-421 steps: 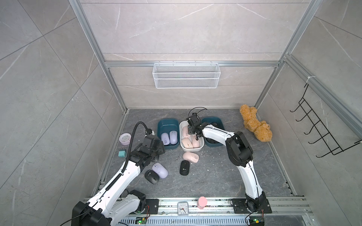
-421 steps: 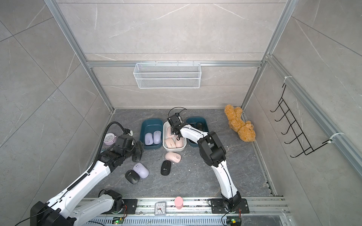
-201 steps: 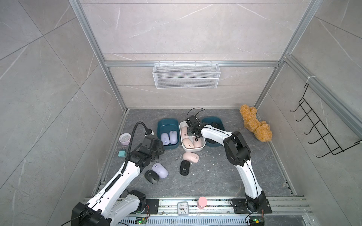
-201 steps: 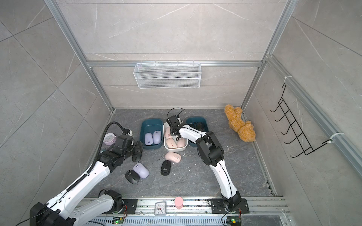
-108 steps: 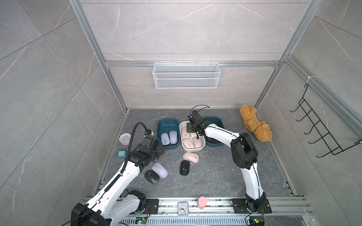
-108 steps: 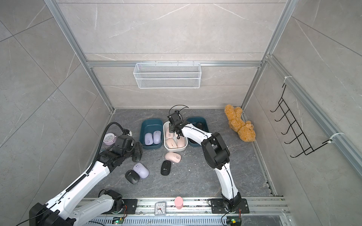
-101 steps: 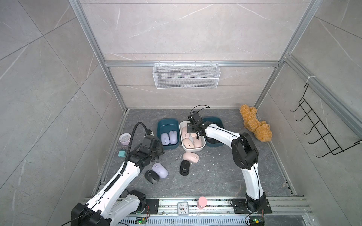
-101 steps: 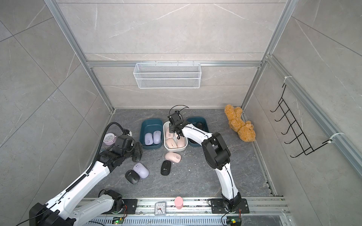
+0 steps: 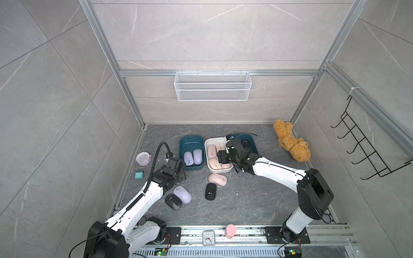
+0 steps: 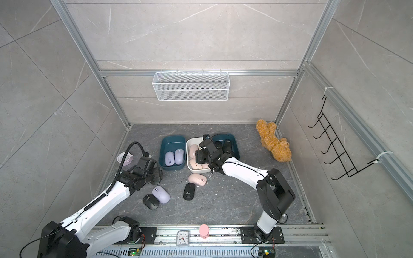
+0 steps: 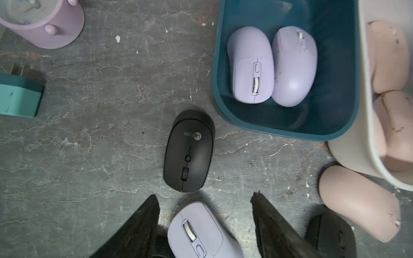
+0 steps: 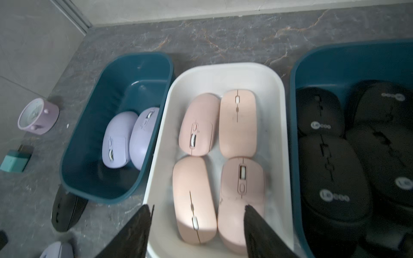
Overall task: Place the mice by color into the storage box
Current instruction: Pick up the mouse from the center of the board.
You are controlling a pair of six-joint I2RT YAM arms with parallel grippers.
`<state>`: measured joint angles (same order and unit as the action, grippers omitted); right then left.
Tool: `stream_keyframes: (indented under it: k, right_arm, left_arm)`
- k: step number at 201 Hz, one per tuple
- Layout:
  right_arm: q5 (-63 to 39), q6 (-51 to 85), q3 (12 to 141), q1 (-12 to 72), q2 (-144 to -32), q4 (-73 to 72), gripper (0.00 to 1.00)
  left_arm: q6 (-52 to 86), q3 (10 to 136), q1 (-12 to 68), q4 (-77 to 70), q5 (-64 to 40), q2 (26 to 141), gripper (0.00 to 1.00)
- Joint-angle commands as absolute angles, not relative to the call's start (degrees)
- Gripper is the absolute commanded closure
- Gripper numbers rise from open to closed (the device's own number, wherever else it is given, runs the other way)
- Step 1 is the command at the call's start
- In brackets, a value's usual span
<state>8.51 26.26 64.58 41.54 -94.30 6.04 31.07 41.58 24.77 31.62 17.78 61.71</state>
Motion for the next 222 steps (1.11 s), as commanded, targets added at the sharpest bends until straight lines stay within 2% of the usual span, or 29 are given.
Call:
stream_keyframes:
  k: [1,63,117,222]
  right_arm:
    - [9.21,28.33,59.0,42.47,-89.24,5.1,0.33]
    - [9.63,31.38,50.42,45.18,-83.3,5.06,0.33]
    - [8.42,32.22,50.66,45.71,-84.35,3.63,0.32]
    - [7.97,31.85,52.56,45.7,-87.18,3.94,0.33]
  left_arm:
    - [30.94,41.25,24.48,30.61,19.32,62.22,0.31]
    - [29.1,39.62,20.28,25.64,13.8,66.22,0.29]
    - [28.64,38.96,15.59,21.87,7.31,69.99,0.27]
    - [25.62,41.69,12.99,18.87,4.27,81.45,0.26]
